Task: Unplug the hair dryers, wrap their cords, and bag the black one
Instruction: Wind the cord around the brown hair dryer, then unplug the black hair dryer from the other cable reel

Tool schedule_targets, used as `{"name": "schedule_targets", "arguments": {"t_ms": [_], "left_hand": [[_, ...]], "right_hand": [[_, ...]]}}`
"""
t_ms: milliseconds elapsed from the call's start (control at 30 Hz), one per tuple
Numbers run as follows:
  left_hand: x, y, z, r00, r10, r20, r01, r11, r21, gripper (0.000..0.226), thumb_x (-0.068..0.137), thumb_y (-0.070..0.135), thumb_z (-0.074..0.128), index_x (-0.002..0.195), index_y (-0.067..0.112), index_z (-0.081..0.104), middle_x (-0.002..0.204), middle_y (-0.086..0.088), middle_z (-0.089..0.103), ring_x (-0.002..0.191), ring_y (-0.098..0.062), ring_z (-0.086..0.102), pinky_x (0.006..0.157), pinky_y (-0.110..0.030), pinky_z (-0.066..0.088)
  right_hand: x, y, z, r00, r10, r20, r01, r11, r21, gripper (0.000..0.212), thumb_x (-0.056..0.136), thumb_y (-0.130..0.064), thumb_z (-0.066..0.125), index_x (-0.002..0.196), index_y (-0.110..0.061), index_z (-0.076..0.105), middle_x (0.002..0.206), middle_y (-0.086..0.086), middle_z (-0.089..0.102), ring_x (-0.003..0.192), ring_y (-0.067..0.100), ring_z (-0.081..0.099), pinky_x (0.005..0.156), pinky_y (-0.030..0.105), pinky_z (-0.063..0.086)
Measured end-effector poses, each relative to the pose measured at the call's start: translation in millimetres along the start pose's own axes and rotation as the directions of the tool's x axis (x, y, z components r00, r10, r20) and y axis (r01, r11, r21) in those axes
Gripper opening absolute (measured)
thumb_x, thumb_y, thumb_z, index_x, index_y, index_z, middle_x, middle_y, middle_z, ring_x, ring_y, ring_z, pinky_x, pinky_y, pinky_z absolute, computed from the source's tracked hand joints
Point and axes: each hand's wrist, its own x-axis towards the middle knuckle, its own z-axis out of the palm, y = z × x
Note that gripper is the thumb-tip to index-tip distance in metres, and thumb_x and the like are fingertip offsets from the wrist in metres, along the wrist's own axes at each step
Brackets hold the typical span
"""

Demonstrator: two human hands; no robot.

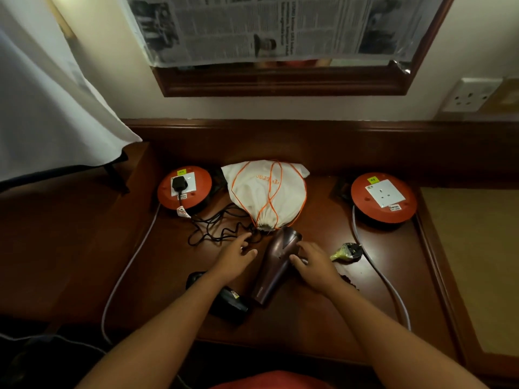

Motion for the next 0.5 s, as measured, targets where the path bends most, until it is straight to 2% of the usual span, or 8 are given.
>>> {"name": "schedule_targets", "arguments": {"t_ms": [67, 133, 233, 300, 400, 500], "left_hand": [[-0.5, -2.0, -13.1, 1.0, 0.016, -0.007, -0.017, 1.0, -0.026, 0.054, 0.092, 0.026, 0.063, 0.142, 0.024, 0.043, 0.129, -0.004, 0.052, 0.122, -0.023, 0.051, 0.094, -0.031, 0.045], [0.4, -6.9, -26.8, 0.999, 0.026, -0.022, -0.027, 0.999, -0.047, 0.053, 0.091, 0.028, 0.064, 0.141, 0.026, 0.045, 0.13, -0.002, 0.053, 0.12, -0.02, 0.053, 0.096, -0.034, 0.048], [1.3, -13.7, -51.5, 0.997, 0.018, -0.078, -0.025, 0.996, -0.088, 0.049, 0.091, 0.02, 0.064, 0.138, 0.021, 0.05, 0.128, -0.005, 0.055, 0.112, -0.016, 0.056, 0.095, -0.028, 0.045], [3.8, -21.0, -71.7, 0.993, 0.025, -0.111, -0.036, 0.995, -0.098, 0.047, 0.091, 0.016, 0.064, 0.136, 0.016, 0.052, 0.129, -0.008, 0.057, 0.116, -0.021, 0.056, 0.095, -0.024, 0.042], [8.9, -34.1, -107.9, 0.991, 0.037, -0.126, -0.052, 0.991, -0.125, 0.043, 0.092, 0.004, 0.059, 0.135, 0.003, 0.05, 0.132, -0.019, 0.055, 0.124, -0.029, 0.052, 0.089, -0.017, 0.038], [20.7, -47.1, -148.1, 0.986, 0.068, -0.149, -0.086, 0.989, -0.117, 0.041, 0.093, 0.004, 0.058, 0.134, 0.003, 0.052, 0.129, -0.019, 0.056, 0.115, -0.023, 0.055, 0.082, -0.014, 0.037]], "right_hand": [[5.3, -13.4, 3.3, 1.0, -0.015, -0.005, 0.015, 1.0, 0.002, 0.032, 0.091, -0.026, 0.06, 0.119, -0.009, 0.059, 0.116, 0.009, 0.059, 0.107, 0.023, 0.054, 0.079, 0.024, 0.036], [12.8, -27.4, 8.4, 1.0, -0.025, 0.002, 0.025, 1.0, -0.011, 0.039, 0.092, -0.029, 0.058, 0.125, -0.009, 0.055, 0.121, 0.01, 0.058, 0.112, 0.025, 0.053, 0.086, 0.029, 0.038], [26.3, -55.3, 18.5, 0.999, -0.05, -0.01, 0.05, 0.999, 0.0, 0.044, 0.092, -0.03, 0.058, 0.131, -0.01, 0.052, 0.128, 0.01, 0.056, 0.119, 0.025, 0.05, 0.093, 0.028, 0.037], [38.9, -78.2, 28.3, 0.997, -0.081, -0.019, 0.081, 0.997, 0.003, 0.043, 0.092, -0.029, 0.06, 0.129, -0.008, 0.054, 0.126, 0.012, 0.058, 0.12, 0.026, 0.051, 0.095, 0.028, 0.037], [62.0, -117.4, 46.9, 0.997, -0.071, -0.021, 0.071, 0.997, -0.003, 0.044, 0.091, -0.028, 0.062, 0.128, -0.004, 0.055, 0.122, 0.016, 0.059, 0.116, 0.029, 0.054, 0.093, 0.031, 0.039], [85.9, -157.1, 67.9, 0.995, -0.098, -0.029, 0.097, 0.995, -0.019, 0.042, 0.091, -0.025, 0.061, 0.126, -0.003, 0.055, 0.121, 0.017, 0.058, 0.114, 0.03, 0.054, 0.091, 0.03, 0.039]]}}
